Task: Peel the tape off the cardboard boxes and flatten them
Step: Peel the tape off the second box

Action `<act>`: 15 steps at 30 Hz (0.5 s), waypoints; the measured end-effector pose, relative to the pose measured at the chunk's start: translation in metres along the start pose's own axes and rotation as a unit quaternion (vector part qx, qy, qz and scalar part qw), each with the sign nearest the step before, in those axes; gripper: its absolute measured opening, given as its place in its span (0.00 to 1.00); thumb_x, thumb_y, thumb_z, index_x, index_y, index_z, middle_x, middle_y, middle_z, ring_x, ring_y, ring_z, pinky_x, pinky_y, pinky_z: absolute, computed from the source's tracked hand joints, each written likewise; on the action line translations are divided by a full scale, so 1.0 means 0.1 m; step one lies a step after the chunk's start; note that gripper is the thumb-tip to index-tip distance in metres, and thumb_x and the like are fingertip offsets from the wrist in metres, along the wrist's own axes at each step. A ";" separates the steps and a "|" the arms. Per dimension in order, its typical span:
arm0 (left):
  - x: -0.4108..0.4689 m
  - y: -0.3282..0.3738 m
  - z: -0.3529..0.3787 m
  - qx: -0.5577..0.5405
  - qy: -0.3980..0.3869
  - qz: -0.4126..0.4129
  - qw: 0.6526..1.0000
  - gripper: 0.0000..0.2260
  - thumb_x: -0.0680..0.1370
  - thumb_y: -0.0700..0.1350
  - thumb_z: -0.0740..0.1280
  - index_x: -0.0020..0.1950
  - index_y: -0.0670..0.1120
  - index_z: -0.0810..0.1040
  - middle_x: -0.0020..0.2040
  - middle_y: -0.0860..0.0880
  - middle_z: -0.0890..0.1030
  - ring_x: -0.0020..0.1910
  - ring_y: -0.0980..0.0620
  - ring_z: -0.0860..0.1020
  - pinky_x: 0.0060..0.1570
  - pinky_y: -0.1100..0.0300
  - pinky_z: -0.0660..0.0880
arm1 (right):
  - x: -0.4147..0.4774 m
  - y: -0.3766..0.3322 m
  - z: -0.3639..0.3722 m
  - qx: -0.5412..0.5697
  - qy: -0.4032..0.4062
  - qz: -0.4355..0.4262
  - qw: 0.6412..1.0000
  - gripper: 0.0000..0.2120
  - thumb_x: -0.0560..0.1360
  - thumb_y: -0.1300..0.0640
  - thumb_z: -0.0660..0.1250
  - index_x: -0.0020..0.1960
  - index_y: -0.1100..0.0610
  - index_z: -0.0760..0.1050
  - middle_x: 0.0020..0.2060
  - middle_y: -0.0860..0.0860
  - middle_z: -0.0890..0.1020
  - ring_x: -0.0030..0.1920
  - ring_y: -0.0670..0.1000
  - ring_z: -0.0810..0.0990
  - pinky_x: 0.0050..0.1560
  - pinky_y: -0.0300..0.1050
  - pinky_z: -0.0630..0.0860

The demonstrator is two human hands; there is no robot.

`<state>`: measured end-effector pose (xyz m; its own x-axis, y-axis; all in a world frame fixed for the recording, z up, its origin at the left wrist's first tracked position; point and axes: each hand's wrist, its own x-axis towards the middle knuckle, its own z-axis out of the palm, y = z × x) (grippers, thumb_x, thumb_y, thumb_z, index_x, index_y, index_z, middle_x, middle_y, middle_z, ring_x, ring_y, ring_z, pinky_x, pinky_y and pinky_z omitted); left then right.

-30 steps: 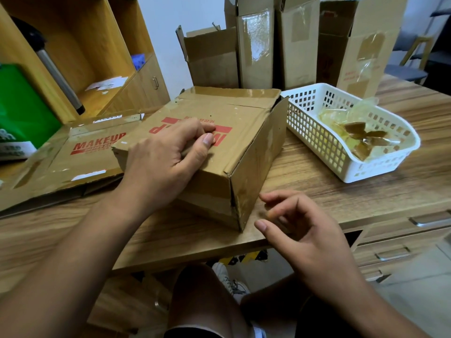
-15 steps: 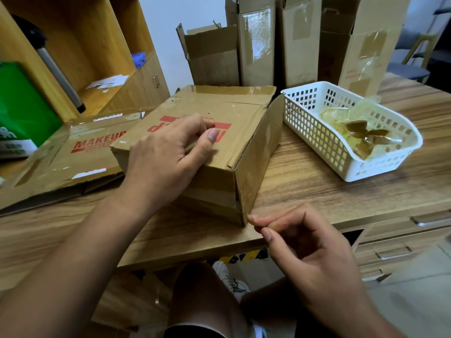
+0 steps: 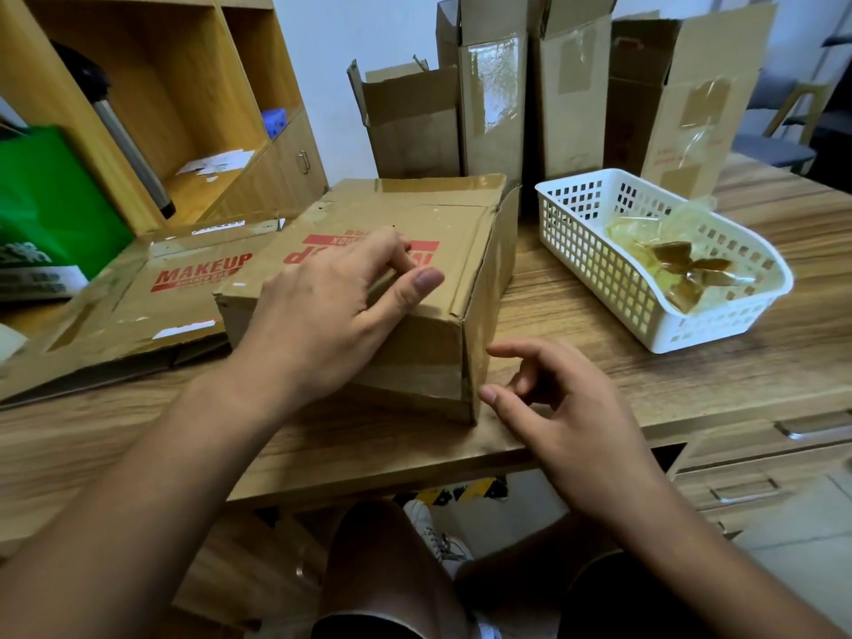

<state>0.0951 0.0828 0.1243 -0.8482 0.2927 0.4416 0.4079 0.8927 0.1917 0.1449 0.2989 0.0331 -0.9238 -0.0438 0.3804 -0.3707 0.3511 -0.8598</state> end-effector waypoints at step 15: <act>-0.13 0.13 -0.21 0.132 -0.131 0.091 0.978 0.25 0.79 0.68 0.39 0.78 0.72 0.43 0.79 0.67 0.49 0.76 0.66 0.46 0.73 0.63 0.45 | 0.18 0.10 -0.05 -0.098 0.031 -0.029 0.994 0.08 0.77 0.56 0.71 0.48 0.42 0.79 0.40 0.43 0.74 0.42 0.45 0.77 0.39 0.37 0.74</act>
<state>0.1188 0.0831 0.1392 -0.8417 0.5015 0.2001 0.4877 0.8651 -0.1169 0.1252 0.3063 0.0330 -0.8919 -0.0137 0.4520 -0.3911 0.5253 -0.7557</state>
